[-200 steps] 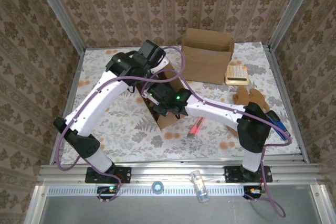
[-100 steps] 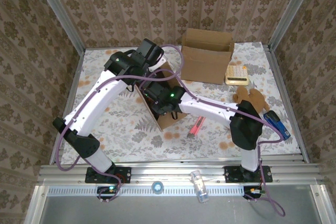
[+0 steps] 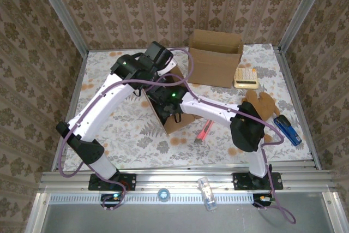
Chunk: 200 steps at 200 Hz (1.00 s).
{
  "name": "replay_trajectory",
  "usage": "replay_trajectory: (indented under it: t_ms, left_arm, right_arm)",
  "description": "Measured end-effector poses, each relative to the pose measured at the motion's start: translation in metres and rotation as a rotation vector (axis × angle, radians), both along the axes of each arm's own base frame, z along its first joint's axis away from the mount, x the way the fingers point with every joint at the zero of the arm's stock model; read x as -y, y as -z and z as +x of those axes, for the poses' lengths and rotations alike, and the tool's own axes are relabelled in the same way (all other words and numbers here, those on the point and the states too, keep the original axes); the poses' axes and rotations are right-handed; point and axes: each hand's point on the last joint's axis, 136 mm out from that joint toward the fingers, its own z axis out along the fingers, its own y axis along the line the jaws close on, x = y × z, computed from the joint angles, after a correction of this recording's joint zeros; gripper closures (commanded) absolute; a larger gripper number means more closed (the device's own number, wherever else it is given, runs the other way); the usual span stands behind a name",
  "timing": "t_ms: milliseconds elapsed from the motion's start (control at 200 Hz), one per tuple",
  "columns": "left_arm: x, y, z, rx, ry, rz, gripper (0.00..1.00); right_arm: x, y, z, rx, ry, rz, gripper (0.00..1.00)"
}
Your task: Unpack the express box
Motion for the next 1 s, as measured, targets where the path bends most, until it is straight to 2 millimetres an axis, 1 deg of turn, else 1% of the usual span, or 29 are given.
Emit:
replay_trajectory:
  t_ms: [85,155,240,335,405,585,750,1000]
  left_arm:
    - [-0.001,0.000,0.001,0.004,-0.006,0.007,1.00]
    - [-0.001,0.000,0.003,0.006,-0.008,0.010,1.00]
    - [-0.001,0.000,0.004,0.007,-0.010,0.008,1.00]
    - [-0.001,0.000,0.004,0.007,-0.010,0.008,1.00]
    - [-0.001,0.000,0.004,0.007,-0.010,0.008,1.00]
    - [-0.001,0.001,0.003,0.003,-0.009,0.008,1.00]
    - [0.001,0.001,0.002,-0.004,-0.003,0.001,1.00]
    - [0.002,0.004,0.001,-0.025,-0.010,-0.023,1.00]
  right_arm:
    - [0.000,0.003,0.001,-0.010,0.006,-0.004,0.57]
    - [0.001,0.005,0.002,-0.016,0.013,-0.009,0.63]
    - [0.003,0.006,0.003,-0.020,0.026,-0.009,0.74]
    - [0.003,0.007,0.004,-0.023,0.030,-0.009,0.91]
    - [0.003,0.007,0.004,-0.025,0.034,-0.006,1.00]
    - [0.002,0.007,0.003,-0.020,0.031,0.009,1.00]
    - [0.007,0.005,0.001,-0.010,0.026,0.046,1.00]
    - [0.015,-0.011,-0.013,0.035,-0.021,0.083,1.00]
